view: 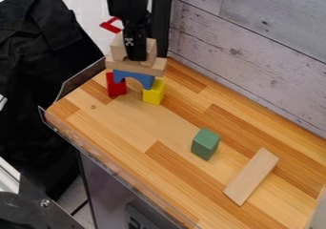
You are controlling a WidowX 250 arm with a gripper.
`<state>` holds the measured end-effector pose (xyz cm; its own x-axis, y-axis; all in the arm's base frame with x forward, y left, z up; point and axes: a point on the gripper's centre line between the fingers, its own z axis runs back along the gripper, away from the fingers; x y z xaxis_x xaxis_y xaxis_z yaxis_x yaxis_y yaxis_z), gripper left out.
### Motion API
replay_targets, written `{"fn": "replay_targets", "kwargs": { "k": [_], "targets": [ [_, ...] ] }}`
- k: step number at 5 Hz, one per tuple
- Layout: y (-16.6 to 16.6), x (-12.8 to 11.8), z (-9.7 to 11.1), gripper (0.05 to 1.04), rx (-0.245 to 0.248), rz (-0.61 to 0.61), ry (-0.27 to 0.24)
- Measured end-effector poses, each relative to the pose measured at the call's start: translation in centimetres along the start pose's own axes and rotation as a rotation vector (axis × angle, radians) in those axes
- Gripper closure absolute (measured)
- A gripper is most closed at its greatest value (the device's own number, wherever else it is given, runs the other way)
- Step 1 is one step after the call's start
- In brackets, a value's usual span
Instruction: Put the white arch on the top of the tower
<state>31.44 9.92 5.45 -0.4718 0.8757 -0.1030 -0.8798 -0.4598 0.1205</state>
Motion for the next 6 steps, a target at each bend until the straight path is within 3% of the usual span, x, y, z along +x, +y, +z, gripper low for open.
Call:
{"fn": "replay_targets", "kwargs": {
  "k": [2,3,4,6],
  "targets": [
    [-0.3,0.2,-0.3,0.406,0.01,0.011,-0.003],
    [-0.2,0.3,-0.9,0.134,0.035,0.021,-0.01],
    [-0.5,0.3,-0.5,0.084,0.026,0.022,-0.013],
    [-0.9,-0.8,1.2,0.084,-0.007,-0.025,-0.027]
  ]
}}
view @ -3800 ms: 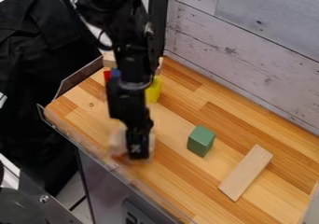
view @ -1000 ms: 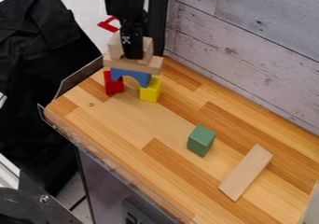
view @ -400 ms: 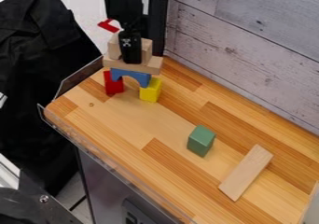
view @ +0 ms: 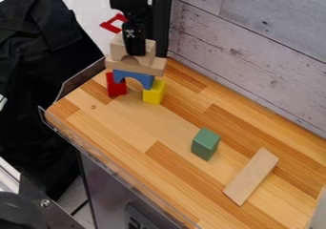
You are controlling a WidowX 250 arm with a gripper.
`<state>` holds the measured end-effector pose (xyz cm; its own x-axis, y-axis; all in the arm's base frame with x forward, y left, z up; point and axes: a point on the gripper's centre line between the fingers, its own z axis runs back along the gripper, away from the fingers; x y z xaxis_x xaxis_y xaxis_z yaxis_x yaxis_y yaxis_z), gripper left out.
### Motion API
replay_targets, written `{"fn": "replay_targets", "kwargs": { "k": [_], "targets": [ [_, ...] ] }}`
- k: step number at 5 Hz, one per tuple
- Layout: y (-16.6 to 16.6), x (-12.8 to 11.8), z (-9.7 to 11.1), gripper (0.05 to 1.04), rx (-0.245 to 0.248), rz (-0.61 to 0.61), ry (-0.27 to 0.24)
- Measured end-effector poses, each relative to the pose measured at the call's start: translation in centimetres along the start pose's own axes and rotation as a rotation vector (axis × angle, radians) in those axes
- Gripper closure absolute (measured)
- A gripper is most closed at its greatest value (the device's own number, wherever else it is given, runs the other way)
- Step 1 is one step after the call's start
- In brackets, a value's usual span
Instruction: Put the white arch on the top of the tower
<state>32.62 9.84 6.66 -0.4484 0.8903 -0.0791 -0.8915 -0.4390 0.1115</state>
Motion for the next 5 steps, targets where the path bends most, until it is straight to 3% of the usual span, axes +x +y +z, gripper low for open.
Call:
{"fn": "replay_targets", "kwargs": {
  "k": [1,2,3,5],
  "targets": [
    [1.0,-2.7,2.0,0.084,-0.024,-0.117,-0.037],
    [3.5,-5.7,2.6,0.084,0.009,-0.26,-0.092],
    [7.3,-8.0,2.0,0.084,0.055,-0.402,-0.109],
    [12.0,-9.2,-0.4,0.084,0.065,-0.523,-0.055]
  ]
}}
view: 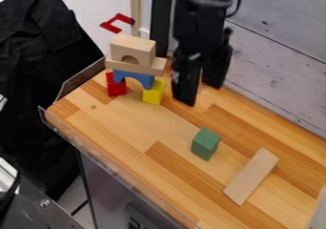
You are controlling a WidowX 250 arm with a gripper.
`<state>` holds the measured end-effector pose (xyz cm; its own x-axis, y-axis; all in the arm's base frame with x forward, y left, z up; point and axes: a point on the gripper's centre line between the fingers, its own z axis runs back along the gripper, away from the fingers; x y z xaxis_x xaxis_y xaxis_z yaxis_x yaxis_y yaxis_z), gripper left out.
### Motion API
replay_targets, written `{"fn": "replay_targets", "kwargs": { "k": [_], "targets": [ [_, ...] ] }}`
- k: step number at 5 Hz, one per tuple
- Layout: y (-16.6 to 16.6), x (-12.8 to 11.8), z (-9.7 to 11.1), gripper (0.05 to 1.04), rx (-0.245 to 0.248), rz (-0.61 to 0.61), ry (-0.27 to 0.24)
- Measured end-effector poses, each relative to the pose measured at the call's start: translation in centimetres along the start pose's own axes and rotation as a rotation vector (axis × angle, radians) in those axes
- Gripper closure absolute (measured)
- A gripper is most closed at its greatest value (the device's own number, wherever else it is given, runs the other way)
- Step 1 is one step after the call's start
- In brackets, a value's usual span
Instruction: Put the white arch on the top of the tower
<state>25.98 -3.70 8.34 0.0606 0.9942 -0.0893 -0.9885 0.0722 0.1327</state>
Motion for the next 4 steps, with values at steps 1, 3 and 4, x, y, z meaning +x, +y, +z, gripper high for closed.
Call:
{"fn": "replay_targets", "kwargs": {
  "k": [1,3,4],
  "targets": [
    [-0.31,-1.09,-0.2,0.084,-0.023,-0.008,0.073],
    [-0.31,-1.1,-0.2,0.084,-0.024,-0.016,0.076],
    [-0.31,-1.1,-0.2,0.084,-0.024,-0.016,0.076]
  ]
}}
